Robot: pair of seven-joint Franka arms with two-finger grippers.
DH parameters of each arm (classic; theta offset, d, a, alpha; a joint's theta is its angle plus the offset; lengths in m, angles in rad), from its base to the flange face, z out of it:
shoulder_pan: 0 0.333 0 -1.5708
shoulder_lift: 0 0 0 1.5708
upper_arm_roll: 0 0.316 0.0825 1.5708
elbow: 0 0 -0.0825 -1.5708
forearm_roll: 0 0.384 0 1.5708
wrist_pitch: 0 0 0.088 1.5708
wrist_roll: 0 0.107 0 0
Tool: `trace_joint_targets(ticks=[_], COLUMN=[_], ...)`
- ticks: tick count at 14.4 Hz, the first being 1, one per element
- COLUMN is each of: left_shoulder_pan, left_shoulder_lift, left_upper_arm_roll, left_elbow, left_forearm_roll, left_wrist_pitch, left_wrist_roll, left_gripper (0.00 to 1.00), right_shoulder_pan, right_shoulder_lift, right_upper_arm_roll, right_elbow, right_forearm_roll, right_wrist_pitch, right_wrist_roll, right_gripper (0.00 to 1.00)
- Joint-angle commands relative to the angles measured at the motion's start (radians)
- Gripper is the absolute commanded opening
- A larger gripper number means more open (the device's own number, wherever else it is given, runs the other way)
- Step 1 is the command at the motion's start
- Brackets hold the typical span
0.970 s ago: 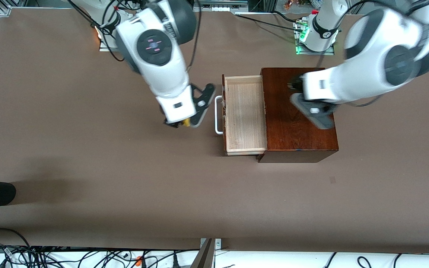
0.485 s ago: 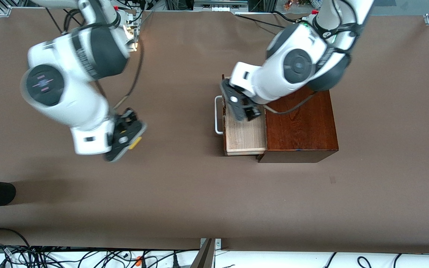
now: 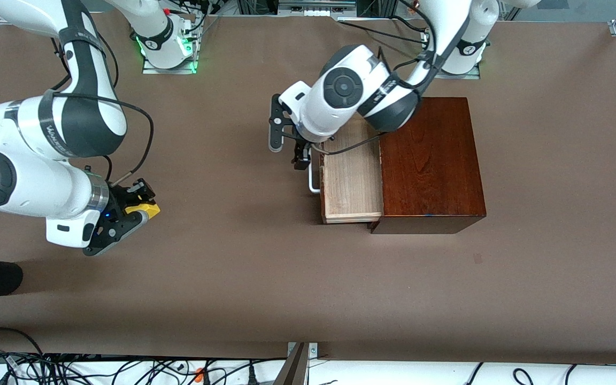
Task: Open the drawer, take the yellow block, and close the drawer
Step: 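Lift the yellow block out with the right gripper while the left gripper reaches the handle, then push the drawer shut with the left gripper while the right gripper places the block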
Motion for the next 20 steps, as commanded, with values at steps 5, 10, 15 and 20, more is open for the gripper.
trace_joint_targets(ticks=[5,10,15,20], left_shoulder_pan=[-0.051,-0.036,-0.001,0.050], left_shoulder_lift=[0.108,0.099,0.094,0.065], left_upper_arm_roll=[0.015,0.024,0.027,0.027], left_elbow=[0.021,-0.004,0.004,0.010], left_forearm_roll=[0.109,0.167,0.229,0.247], left_wrist_pitch=[0.103,-0.004,-0.119,-0.219], left_wrist_roll=[0.026,0.036,0.039,0.038], left_gripper=[1.00,1.00,1.00,1.00], right_shoulder_pan=[-0.053,-0.076,-0.076,-0.080], right_shoulder_lift=[-0.315,-0.354,-0.228,-0.165], right_upper_arm_roll=[0.002,0.002,0.003,0.002], right_elbow=[-0.630,-0.955,-0.966,-0.962], right_forearm_roll=[0.003,0.008,0.008,0.002], right_wrist_pitch=[0.358,0.736,0.889,0.933], right_wrist_roll=[0.138,0.213,0.293,0.296], right_gripper=[0.02,0.02,0.02,0.05])
